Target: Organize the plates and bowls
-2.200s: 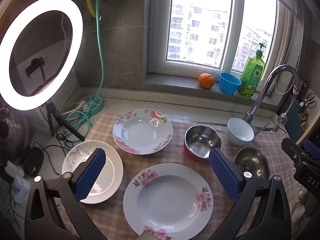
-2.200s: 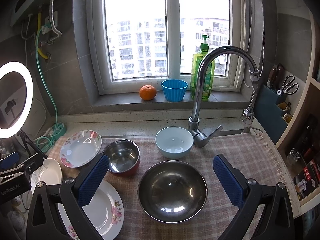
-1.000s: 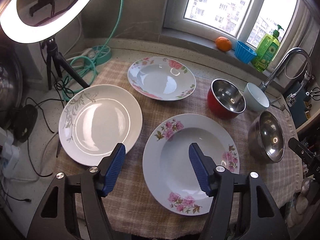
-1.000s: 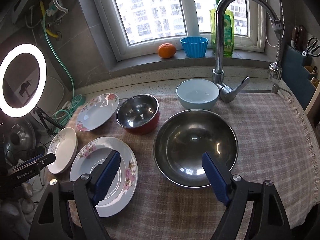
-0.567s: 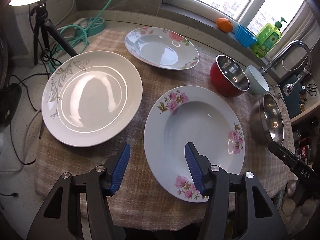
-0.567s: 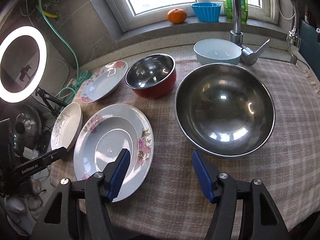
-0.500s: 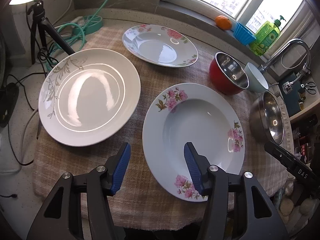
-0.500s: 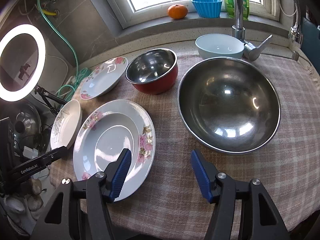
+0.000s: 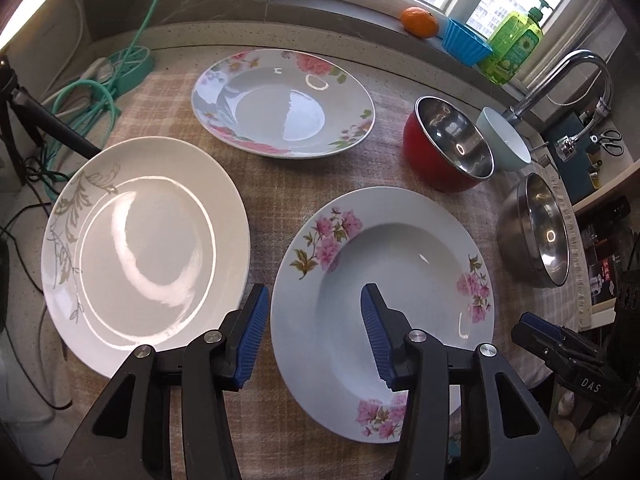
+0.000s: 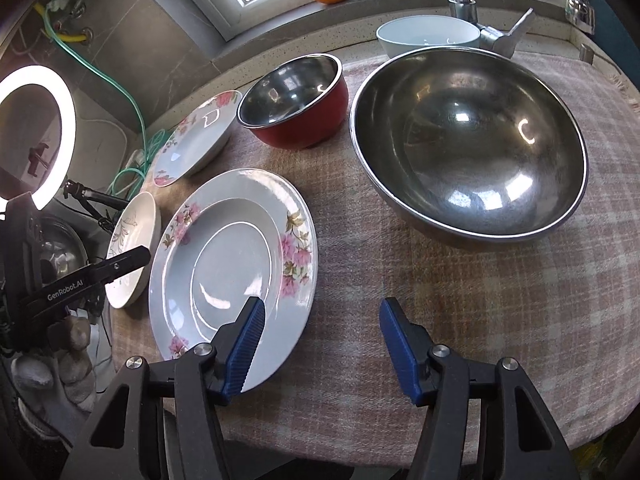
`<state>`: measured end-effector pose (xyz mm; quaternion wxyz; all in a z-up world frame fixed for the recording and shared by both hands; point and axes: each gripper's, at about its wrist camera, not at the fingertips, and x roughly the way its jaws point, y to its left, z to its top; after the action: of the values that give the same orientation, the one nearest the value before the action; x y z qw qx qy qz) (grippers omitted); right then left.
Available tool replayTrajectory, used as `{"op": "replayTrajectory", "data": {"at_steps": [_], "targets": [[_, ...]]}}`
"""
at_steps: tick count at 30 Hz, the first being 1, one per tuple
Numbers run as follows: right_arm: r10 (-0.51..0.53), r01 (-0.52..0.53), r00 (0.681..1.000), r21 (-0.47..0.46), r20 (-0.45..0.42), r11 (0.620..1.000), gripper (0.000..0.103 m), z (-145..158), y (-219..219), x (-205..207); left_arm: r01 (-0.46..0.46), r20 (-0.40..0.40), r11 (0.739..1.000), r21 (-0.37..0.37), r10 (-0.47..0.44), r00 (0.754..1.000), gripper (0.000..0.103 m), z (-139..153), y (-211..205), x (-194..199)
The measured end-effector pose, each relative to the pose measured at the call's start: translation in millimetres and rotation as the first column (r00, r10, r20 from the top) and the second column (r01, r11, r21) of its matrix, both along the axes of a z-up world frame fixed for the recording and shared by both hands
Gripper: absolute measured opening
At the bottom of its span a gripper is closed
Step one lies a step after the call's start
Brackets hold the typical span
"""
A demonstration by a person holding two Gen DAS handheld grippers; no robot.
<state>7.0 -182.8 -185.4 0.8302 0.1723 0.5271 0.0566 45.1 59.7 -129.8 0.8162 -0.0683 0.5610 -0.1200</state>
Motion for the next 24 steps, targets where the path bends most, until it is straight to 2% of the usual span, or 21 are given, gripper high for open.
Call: {"op": "replayTrajectory", "data": {"at_steps": [3,10,15,19,24], "targets": [[-0.015,0.015,1.000,0.016,-0.008,1.000,0.053,-2.5,1.1,-1.4,0.021,-0.018,1.000,-0.010,-0.021,1.000,0.046,-3.7,-1.3,9.8],[-0.057,0.060,0.998,0.072,-0.040,0.996,0.052,-11.8,-0.5,0.5,0.110,-0.041,0.994,0.021,-0.109,0.993,0.044,-7.5,-12.6,24.0],[-0.082,0.089,0.995,0.114,-0.058,0.990,0.049,-17.1,-4.4,-0.1,0.140,-0.065,0.990,0.032,-0.137,0.988,0.043,-11.8,-12.6,42.3],[-0.100,0.109,0.992,0.138,-0.072,0.984,0.045,-21.1,-5.5,-0.7,0.178,-0.101,0.983,0.036,-0.174,0.980,0.037,-19.5,-14.7,50.8],[-0.113,0.125,0.990,0.156,-0.083,0.980,0.043,-24.6,-4.6,-5.2,0.222,-0.125,0.974,0.044,-0.215,0.969,0.035,-25.4,-20.9,52.7]]}}
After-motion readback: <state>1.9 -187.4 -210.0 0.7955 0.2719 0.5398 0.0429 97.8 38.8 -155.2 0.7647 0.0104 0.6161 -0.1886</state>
